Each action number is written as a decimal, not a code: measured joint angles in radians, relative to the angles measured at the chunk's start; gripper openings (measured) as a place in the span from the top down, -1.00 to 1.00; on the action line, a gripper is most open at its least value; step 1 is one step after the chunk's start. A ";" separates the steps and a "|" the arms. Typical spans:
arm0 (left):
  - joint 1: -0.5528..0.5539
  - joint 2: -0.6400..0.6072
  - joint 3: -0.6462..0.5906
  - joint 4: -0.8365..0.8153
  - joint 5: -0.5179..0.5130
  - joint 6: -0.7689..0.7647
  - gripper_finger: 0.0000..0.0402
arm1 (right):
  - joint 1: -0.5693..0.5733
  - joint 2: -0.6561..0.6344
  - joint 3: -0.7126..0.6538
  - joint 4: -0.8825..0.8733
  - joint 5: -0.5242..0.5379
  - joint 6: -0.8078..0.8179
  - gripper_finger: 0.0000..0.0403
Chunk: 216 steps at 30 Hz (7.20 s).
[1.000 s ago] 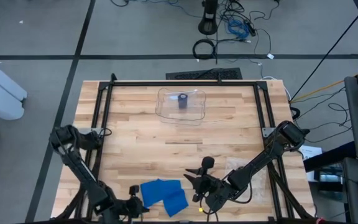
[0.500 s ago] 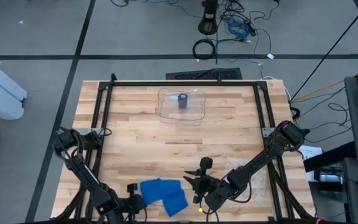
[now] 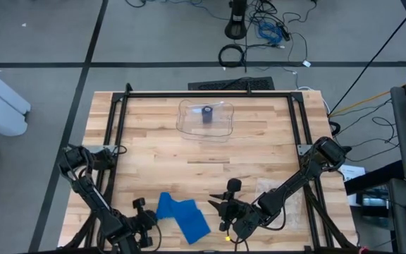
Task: Roll bandage
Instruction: Roll the blue bandage
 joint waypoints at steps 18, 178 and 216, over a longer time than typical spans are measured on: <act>-0.071 -0.070 0.006 -0.156 -0.126 -0.188 1.00 | 0.000 0.000 0.000 0.000 0.000 0.003 0.56; 0.339 -0.443 0.109 0.119 -0.260 1.158 0.95 | -0.084 -0.030 -0.001 -0.059 -0.363 0.022 0.43; 0.124 -0.444 0.110 0.627 -0.432 1.602 0.95 | -0.137 0.129 0.000 -0.165 -0.533 0.080 1.00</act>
